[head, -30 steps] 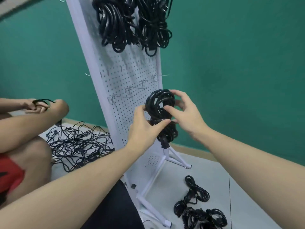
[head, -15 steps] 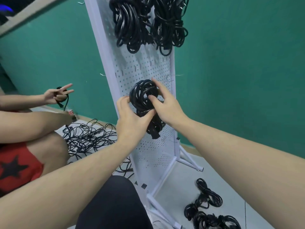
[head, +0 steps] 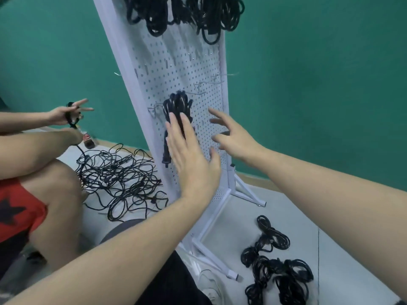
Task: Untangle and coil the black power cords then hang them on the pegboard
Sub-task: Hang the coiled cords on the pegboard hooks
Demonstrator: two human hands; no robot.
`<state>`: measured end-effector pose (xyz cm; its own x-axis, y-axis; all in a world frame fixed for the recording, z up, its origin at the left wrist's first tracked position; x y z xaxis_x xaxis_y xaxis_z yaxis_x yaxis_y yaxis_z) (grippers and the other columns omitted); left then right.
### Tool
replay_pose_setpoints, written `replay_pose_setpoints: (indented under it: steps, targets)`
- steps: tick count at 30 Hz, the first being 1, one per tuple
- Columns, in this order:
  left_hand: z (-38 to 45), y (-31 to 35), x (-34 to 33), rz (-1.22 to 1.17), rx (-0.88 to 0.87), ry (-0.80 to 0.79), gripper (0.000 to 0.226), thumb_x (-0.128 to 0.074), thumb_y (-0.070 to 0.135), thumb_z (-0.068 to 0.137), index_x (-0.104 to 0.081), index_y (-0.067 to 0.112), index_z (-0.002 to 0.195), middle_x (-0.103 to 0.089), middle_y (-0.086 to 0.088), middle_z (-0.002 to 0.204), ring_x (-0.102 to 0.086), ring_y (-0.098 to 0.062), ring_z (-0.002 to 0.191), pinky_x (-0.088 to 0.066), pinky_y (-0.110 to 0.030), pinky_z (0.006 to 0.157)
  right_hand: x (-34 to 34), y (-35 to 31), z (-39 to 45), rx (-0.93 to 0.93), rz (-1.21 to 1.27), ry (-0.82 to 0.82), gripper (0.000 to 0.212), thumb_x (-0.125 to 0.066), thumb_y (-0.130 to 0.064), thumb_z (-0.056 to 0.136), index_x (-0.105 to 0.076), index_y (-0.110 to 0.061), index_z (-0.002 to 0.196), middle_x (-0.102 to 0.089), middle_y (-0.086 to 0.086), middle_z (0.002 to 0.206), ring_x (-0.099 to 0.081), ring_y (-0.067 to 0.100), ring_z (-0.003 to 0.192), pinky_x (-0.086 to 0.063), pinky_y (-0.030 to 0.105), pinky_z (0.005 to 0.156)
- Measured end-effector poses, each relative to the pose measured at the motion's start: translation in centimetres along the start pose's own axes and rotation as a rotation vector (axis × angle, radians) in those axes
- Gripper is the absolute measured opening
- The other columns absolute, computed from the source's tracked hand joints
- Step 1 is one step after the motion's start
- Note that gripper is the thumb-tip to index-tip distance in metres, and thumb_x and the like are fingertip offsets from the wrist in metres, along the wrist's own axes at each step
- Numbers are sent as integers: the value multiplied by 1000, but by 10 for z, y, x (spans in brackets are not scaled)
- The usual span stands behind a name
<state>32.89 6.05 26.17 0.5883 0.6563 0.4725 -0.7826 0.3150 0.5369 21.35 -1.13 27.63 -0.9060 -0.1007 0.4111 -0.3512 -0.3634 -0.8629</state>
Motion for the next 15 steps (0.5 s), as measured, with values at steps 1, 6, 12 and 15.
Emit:
replay_pose_setpoints:
  steps: [1, 6, 12, 15]
  targets:
    - [-4, 1, -4, 12, -39, 0, 93, -64, 16, 94, -2, 11, 163, 9, -9, 171, 8, -25, 158, 1, -42, 128, 7, 11, -4, -26, -5, 24, 66, -55, -12, 96, -37, -47, 149, -50, -13, 142, -63, 12, 101, -59, 43, 88]
    - [-52, -8, -47, 11, -200, -251, 84, -58, 16, 93, -13, 19, 163, 6, 3, 171, 5, -14, 157, 1, -37, 127, 47, 94, -29, -243, -63, 106, 49, -54, -10, 96, -53, -32, 139, -55, -9, 134, -63, 18, 110, -53, 43, 99]
    - [-85, -47, -140, -63, 81, -894, 55, -60, 17, 96, -42, 21, 147, -27, 9, 157, -52, -20, 128, -47, -43, 103, 57, 193, -62, -565, -114, 11, 37, -47, -14, 101, -53, -25, 136, -55, -1, 133, -64, 20, 91, -53, 30, 72]
    - [-103, -68, -189, 53, 124, -1099, 49, -58, 24, 100, -42, 27, 146, -33, 13, 153, -61, -21, 113, -53, -41, 90, 48, 248, -80, -685, -138, -78, 36, -48, -15, 101, -53, -22, 136, -59, 7, 128, -62, 22, 91, -55, 37, 79]
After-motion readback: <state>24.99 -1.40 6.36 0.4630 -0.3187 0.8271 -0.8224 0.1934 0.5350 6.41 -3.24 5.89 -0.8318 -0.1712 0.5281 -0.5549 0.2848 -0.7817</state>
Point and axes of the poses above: each hand's wrist, its own z-axis towards the middle knuckle, its own x-axis out of the back of the hand, y = z × x, the point moved 3 cm from there along z, towards the middle knuckle
